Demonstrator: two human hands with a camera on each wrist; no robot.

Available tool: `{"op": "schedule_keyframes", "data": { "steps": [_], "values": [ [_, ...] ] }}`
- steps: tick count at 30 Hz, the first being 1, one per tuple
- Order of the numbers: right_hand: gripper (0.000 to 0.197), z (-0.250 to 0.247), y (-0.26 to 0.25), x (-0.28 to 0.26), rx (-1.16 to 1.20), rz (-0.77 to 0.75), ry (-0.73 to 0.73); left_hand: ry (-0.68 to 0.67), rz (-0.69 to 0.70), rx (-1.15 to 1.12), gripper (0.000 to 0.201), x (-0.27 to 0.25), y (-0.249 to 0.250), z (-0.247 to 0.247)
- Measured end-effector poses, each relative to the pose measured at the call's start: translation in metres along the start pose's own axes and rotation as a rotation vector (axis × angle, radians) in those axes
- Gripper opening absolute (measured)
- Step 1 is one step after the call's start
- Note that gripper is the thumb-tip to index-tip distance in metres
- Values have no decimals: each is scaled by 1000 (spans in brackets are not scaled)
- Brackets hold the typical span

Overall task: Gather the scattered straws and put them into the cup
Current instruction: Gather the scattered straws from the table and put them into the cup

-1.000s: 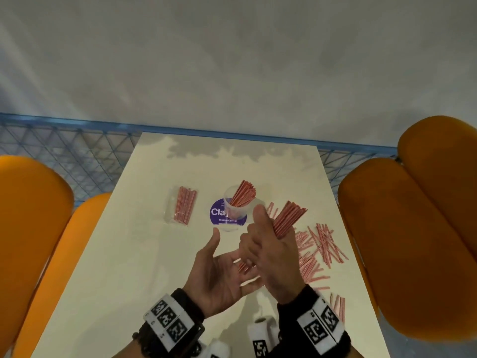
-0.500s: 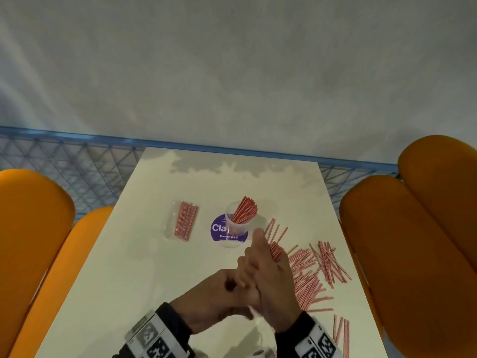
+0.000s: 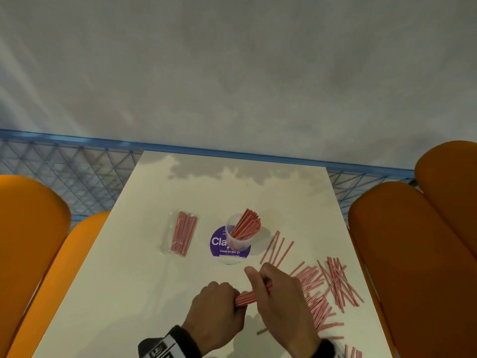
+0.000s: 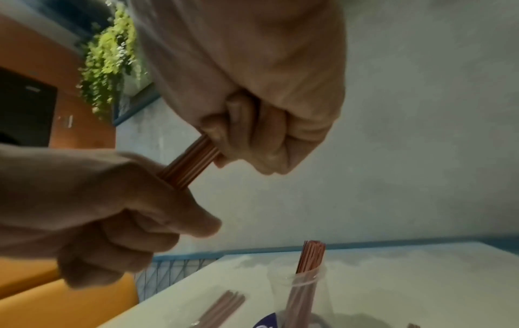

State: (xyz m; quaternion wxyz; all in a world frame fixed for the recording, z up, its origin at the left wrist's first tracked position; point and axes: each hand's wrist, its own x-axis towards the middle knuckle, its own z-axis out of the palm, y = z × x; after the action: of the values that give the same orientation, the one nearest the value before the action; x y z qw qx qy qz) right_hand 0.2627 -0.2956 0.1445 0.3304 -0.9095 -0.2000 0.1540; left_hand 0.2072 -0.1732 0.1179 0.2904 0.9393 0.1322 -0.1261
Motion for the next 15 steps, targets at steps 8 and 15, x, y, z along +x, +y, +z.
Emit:
{"op": "schedule_keyframes", "data": {
  "steps": [8,15],
  "values": [
    [35,-30,20,148,-147,-101,140,36,-67,-78,105,130,-45,-12],
    [36,31,34,232,-527,-202,12,-29,-114,-56,112,198,-43,11]
  ]
}}
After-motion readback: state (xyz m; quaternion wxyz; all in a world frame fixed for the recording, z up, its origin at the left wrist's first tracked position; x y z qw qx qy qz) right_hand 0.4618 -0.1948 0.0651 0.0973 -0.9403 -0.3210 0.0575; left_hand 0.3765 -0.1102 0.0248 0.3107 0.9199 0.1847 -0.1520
